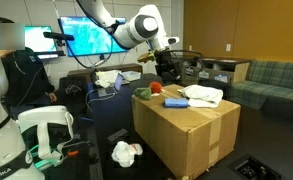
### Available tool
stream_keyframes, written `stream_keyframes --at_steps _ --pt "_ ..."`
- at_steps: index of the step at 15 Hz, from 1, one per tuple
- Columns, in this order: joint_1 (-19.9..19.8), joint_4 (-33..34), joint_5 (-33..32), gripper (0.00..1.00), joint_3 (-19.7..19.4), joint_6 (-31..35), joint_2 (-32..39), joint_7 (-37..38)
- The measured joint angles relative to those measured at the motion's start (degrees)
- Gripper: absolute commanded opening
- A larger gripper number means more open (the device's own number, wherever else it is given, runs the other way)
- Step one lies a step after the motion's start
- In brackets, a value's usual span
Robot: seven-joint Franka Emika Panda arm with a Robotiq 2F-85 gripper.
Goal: Put the objects on the box onto the table and the objects on the table on to the box
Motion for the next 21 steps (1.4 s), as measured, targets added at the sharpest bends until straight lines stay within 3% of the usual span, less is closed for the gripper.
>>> stream_keyframes --at_steps 8,21 --pt "-0.10 -7.21 -0.10 1.00 1.51 5.45 -0.89 6.71" --pt "-0.02 -8.12 -0.91 1.00 1.50 13.99 2.87 16.89"
